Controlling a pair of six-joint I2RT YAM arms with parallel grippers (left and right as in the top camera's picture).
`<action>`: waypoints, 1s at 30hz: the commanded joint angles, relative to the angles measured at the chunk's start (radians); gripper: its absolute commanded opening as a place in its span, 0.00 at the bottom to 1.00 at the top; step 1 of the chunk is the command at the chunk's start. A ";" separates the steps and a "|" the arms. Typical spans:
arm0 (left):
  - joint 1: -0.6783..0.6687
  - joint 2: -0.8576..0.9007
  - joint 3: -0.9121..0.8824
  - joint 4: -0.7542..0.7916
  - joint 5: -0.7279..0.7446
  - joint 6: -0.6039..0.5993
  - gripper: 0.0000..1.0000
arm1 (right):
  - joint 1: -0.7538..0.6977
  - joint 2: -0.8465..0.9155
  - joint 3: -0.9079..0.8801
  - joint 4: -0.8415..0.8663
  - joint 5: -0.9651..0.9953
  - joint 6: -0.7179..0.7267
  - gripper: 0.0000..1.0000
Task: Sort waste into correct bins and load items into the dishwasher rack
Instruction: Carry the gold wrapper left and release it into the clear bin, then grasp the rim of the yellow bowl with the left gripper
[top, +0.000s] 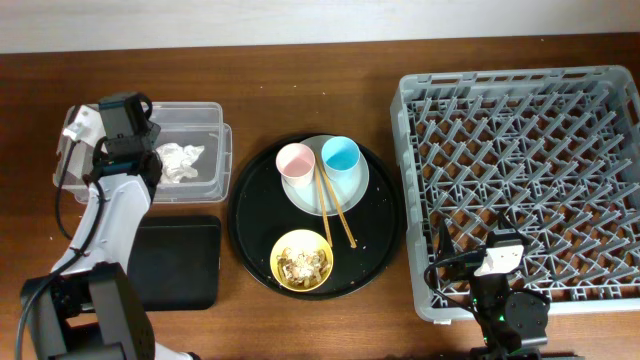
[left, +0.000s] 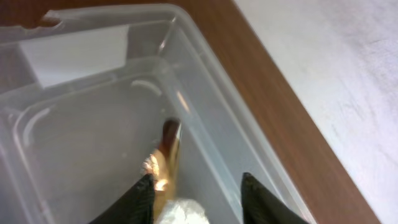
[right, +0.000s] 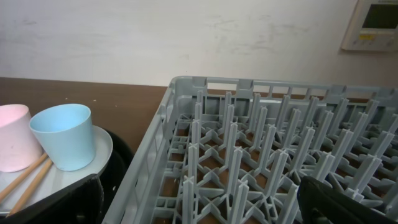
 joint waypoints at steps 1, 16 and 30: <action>0.000 -0.021 -0.002 0.055 0.185 0.294 0.65 | -0.003 -0.006 -0.006 -0.003 -0.002 0.004 0.98; -0.602 -0.320 -0.018 -0.792 0.652 0.407 0.57 | -0.003 -0.006 -0.006 -0.003 -0.002 0.004 0.98; -1.022 -0.185 -0.051 -0.764 0.440 0.337 0.33 | -0.003 -0.006 -0.006 -0.003 -0.002 0.004 0.98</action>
